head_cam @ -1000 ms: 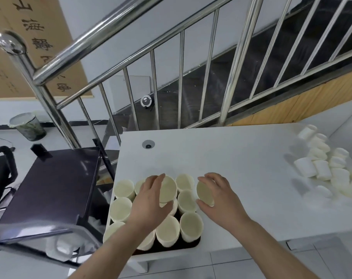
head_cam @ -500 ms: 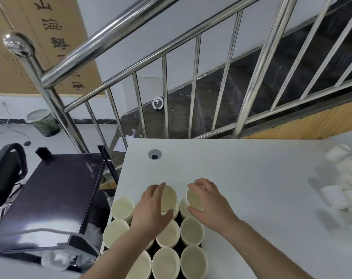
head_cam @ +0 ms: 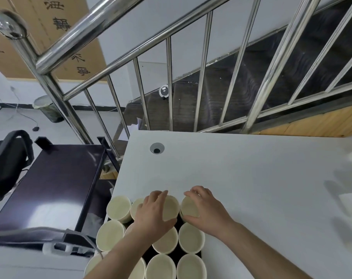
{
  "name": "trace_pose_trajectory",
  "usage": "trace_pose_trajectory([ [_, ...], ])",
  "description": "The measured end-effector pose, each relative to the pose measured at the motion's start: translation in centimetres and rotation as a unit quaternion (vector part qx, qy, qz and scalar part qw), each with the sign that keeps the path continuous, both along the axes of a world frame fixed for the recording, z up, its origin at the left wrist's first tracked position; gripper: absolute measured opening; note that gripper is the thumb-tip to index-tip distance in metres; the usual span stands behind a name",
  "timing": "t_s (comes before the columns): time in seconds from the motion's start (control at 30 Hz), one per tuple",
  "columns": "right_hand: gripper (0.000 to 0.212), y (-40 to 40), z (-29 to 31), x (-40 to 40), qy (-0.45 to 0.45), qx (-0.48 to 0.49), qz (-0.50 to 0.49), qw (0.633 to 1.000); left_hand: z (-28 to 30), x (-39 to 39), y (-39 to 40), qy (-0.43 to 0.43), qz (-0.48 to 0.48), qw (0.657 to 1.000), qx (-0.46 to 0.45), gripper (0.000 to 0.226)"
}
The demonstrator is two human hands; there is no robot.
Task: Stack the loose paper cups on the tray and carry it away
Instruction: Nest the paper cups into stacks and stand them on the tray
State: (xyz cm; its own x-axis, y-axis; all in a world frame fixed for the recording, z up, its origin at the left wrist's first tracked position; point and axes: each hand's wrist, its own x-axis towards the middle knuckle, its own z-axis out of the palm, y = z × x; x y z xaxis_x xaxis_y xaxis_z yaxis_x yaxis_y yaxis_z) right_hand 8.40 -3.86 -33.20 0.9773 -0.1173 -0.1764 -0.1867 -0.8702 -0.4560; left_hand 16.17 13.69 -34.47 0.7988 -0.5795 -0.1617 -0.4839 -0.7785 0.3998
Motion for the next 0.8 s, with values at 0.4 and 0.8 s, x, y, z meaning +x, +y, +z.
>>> trace_pose_trajectory([
  [0.4,0.053,0.3,-0.8,0.7,0.072,-0.051,0.0,0.996,-0.7,0.2,-0.5,-0.024,-0.012,0.998,0.054,0.072],
  [0.8,0.055,0.7,0.6,-0.5,0.034,-0.065,-0.036,0.997,0.4,-0.3,0.2,-0.029,-0.018,0.999,-0.022,0.064],
])
